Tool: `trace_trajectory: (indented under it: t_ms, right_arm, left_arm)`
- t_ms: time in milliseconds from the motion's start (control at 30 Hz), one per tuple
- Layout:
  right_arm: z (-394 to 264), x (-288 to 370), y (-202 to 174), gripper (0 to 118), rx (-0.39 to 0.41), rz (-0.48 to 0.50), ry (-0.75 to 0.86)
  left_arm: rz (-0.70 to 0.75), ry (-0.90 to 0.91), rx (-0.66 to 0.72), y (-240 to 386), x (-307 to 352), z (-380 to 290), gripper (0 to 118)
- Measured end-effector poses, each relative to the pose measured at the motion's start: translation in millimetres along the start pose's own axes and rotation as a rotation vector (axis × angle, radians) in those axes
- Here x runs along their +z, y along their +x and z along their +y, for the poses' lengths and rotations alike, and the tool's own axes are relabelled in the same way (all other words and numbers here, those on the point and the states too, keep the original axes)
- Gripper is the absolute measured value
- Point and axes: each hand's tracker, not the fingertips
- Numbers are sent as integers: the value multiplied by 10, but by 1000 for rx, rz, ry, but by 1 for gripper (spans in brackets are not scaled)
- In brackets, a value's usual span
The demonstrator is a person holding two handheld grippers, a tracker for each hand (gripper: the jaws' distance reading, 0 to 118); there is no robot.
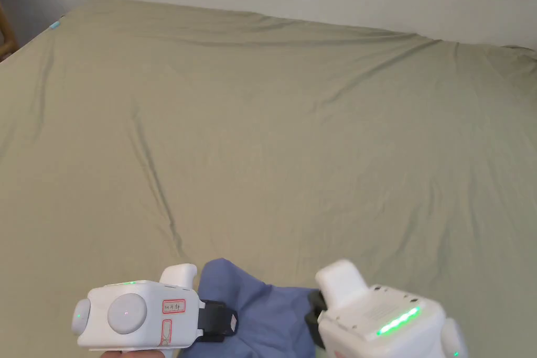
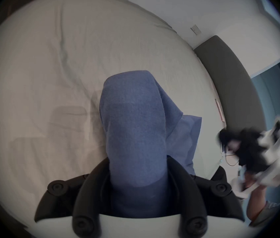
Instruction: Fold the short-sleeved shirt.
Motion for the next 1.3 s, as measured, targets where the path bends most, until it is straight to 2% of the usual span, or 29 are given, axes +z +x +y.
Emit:
trace_trajectory:
  t_ms: [133, 267, 433, 567, 700, 1000, 1133, 1267, 1300]
  right_arm:
    - [347, 573, 143, 2, -44, -154, 190]
    - [565, 1010, 94, 2, -100, -276, 331]
    - [688, 1249, -169, 2, -50, -377, 450]
    - [764, 1291, -349, 2, -48, -369, 482]
    - [842, 1253, -482, 2, -33, -372, 494]
    - [1007, 869, -731, 2, -37, -360, 457]
    - [1037, 677, -774, 2, -30, -343, 415]
    - [1062, 511, -776, 2, -16, -347, 374]
    - [1066, 479, -769, 2, -17, -345, 366]
  left_arm:
    - [122, 53, -75, 80, 258, -60, 30]
    - [255, 124, -149, -33, 502, -153, 30]
    - [437, 137, -145, -467, 683, -175, 30]
    - [621, 149, -159, -967, 764, -191, 30]
    - [652, 148, -116, -1424, 951, -138, 30]
    - [911, 158, -202, -2309, 1362, 260, 30]
    - [958, 160, -139, -2738, 1591, 379, 30]
    - [1103, 128, -150, -3111, 1702, 512, 30]
    - [1073, 128, -142, -3187, 1731, 551, 30]
